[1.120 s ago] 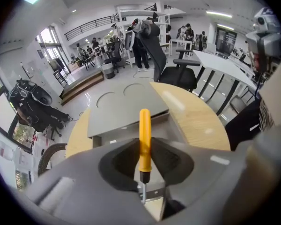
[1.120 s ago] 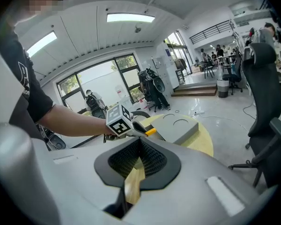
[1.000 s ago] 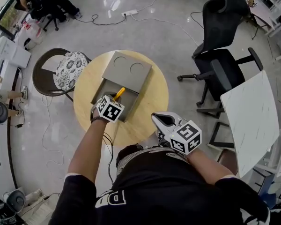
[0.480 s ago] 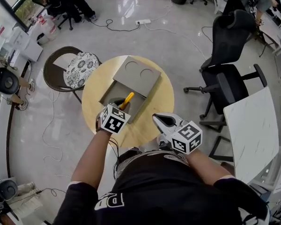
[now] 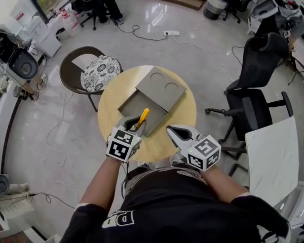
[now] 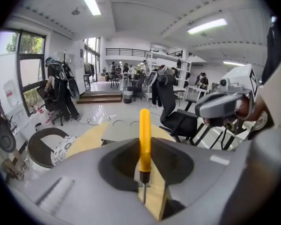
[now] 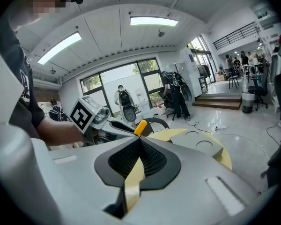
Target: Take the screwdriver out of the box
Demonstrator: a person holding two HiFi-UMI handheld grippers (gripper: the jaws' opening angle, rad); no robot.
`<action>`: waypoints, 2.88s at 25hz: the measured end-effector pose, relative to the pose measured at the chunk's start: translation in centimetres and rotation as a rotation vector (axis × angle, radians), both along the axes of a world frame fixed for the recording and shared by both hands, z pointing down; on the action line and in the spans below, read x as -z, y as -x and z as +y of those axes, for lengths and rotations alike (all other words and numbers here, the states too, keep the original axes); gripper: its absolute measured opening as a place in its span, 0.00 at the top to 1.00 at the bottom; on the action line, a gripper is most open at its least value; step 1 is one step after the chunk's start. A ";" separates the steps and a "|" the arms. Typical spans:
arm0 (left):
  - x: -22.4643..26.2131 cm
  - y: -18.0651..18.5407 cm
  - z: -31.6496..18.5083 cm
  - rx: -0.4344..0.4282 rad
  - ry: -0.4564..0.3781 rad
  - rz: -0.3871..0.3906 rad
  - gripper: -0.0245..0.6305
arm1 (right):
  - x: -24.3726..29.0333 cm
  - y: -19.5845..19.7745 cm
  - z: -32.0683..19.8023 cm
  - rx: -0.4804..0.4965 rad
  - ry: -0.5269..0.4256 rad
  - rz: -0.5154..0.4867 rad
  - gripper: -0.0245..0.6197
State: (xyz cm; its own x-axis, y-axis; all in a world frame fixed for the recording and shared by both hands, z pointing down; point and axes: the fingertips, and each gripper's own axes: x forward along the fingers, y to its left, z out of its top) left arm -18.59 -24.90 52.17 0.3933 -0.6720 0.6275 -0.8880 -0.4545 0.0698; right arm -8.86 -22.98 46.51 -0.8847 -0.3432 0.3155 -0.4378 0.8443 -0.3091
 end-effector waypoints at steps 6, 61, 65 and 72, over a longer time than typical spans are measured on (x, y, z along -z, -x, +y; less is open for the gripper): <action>2.2 2.3 2.0 0.119 -0.041 0.121 0.75 | 1.0 1.5 0.0 0.056 -0.015 -0.006 0.96; 6.5 1.8 5.6 0.239 -0.141 0.301 0.75 | 0.6 1.9 -0.6 0.059 -0.020 0.010 0.96; 6.7 1.6 5.8 0.229 -0.143 0.300 0.75 | 0.5 1.9 -0.4 0.064 -0.017 0.014 0.96; 7.1 1.2 5.8 0.216 -0.148 0.303 0.75 | 0.5 1.9 -0.3 0.069 -0.015 0.019 0.96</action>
